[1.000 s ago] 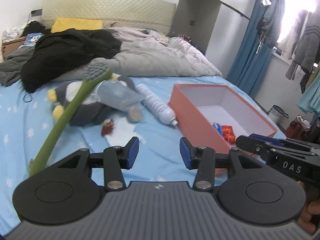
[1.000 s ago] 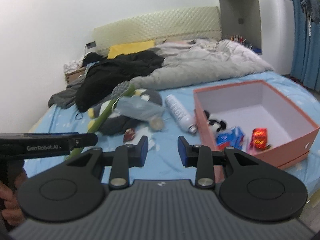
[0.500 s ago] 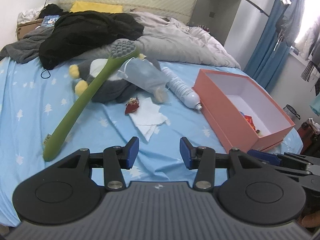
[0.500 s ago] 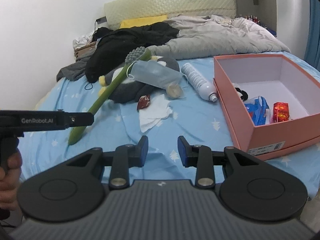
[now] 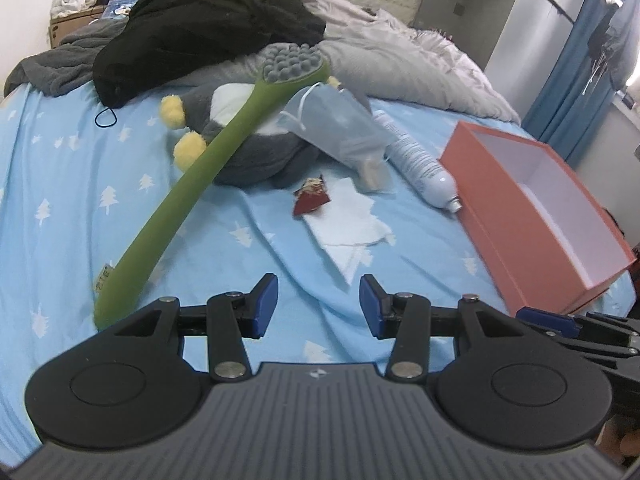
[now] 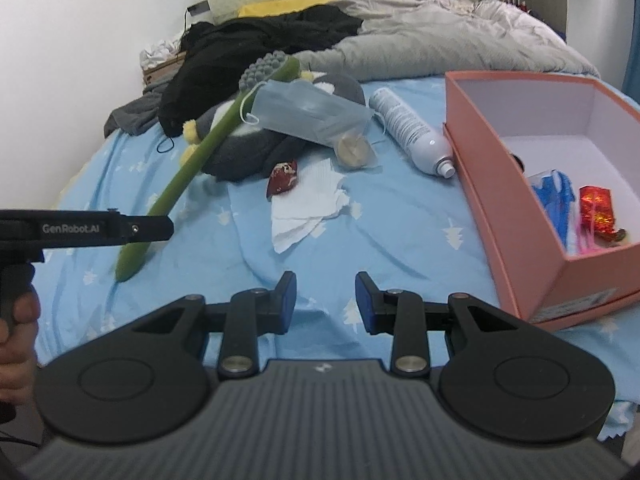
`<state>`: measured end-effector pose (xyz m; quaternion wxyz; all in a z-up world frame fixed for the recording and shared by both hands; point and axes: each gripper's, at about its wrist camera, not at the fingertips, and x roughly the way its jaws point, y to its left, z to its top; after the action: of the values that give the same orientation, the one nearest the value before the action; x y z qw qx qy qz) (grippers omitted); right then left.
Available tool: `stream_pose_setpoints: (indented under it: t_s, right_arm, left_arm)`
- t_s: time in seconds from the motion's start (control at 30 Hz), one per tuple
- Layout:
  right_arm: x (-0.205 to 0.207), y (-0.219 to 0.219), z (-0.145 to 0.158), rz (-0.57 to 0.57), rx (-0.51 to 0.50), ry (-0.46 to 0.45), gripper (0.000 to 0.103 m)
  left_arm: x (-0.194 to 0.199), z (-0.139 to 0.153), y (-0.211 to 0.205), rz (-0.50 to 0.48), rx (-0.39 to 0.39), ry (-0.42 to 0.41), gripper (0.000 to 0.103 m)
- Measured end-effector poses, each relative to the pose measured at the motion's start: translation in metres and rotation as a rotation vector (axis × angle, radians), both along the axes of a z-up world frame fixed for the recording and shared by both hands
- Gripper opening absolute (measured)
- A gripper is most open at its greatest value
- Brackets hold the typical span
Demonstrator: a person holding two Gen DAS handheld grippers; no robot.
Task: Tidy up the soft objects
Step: 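Lower both tools toward the red candy wrapper lying on the white tissue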
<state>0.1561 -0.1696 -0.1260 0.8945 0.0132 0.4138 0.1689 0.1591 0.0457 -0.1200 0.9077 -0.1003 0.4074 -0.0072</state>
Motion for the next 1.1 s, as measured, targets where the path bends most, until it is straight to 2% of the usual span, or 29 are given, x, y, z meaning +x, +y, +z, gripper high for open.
stream_pose_setpoints:
  t_s: [0.1,0.23,0.4,0.5,0.77,1.1]
  right_arm:
    - [0.012,0.006,-0.008,0.014,0.001,0.021,0.047]
    - [0.03,0.016,-0.02,0.028,0.005,0.04,0.054]
    - [0.05,0.03,-0.044,0.044,0.0,0.097,0.057]
    - [0.061,0.038,-0.056,0.057,0.007,0.116,0.064]
    - [0.099,0.058,-0.074,0.085,0.023,0.119,0.064]
    - [0.137,0.09,-0.096,0.194,-0.032,0.026,0.063]
  left_arm:
    - [0.015,-0.008,0.006,0.003,0.011,0.01,0.051]
    - [0.039,-0.019,0.015,0.0,0.008,0.024,0.051]
    - [0.07,-0.034,0.02,-0.007,0.026,0.032,0.051]
    - [0.088,-0.045,0.024,-0.009,0.004,0.041,0.051]
    - [0.137,-0.072,0.024,-0.026,-0.001,0.056,0.051]
    - [0.19,-0.092,0.037,-0.038,-0.098,0.068,0.051]
